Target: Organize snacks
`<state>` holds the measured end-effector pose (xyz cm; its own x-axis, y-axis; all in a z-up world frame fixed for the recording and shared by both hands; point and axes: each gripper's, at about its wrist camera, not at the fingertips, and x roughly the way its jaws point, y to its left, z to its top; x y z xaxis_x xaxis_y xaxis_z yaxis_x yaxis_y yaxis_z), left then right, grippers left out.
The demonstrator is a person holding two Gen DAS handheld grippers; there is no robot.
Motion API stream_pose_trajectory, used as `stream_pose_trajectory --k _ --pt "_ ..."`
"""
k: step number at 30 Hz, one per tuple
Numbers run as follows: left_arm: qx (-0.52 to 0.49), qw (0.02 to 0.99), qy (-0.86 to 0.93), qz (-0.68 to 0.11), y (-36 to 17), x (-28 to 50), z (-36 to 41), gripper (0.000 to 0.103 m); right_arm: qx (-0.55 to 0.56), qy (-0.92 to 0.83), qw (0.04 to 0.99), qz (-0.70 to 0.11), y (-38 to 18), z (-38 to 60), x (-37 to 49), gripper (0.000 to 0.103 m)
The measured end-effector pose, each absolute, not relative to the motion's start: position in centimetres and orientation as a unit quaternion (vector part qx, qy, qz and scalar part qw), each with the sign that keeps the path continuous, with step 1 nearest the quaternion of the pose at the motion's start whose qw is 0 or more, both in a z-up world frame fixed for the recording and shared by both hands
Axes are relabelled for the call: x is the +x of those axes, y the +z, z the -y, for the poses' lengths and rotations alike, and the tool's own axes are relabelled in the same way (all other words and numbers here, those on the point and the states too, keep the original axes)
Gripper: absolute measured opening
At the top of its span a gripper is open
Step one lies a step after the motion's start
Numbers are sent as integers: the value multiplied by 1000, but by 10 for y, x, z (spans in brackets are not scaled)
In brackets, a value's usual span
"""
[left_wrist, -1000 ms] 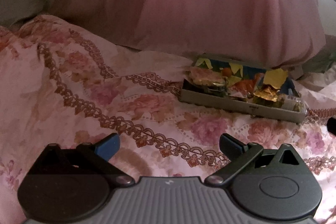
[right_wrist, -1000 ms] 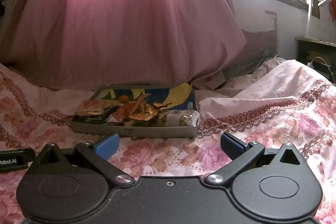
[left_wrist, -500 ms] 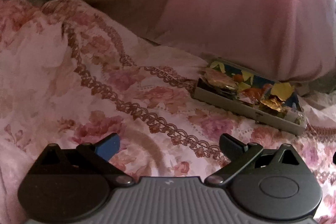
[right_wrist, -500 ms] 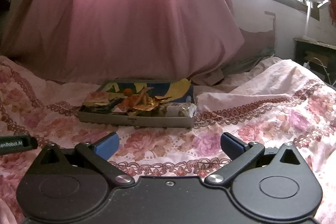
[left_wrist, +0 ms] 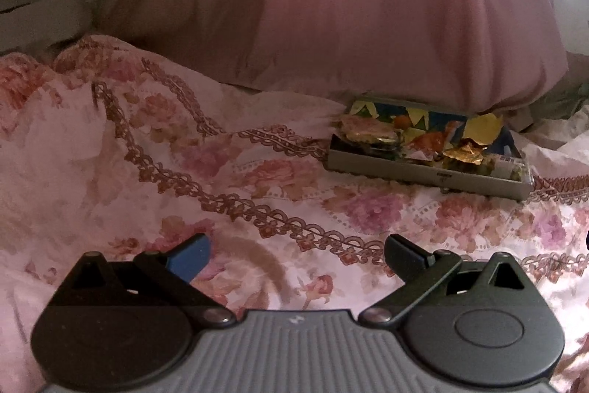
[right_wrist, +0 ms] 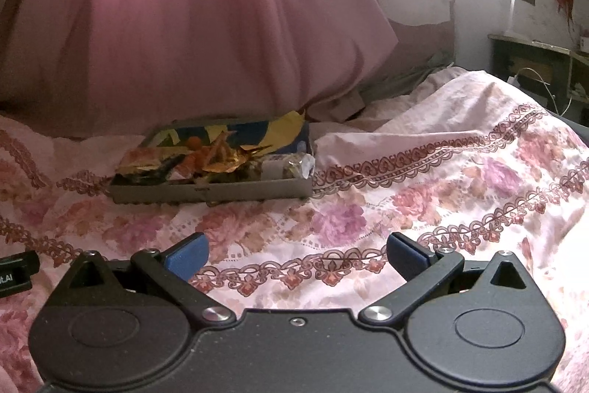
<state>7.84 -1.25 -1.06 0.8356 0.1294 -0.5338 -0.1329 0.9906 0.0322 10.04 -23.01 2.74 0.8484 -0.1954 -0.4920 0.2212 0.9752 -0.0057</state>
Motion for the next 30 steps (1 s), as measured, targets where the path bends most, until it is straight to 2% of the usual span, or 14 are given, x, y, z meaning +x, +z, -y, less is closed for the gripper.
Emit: stream_pose_trajectory --k 17,30 --pt "35 953 56 -295 -17 81 19 103 -26 -11 957 -288 27 212 115 102" --pt "67 950 27 -302 -23 91 33 103 -19 -62 944 -324 11 219 127 102"
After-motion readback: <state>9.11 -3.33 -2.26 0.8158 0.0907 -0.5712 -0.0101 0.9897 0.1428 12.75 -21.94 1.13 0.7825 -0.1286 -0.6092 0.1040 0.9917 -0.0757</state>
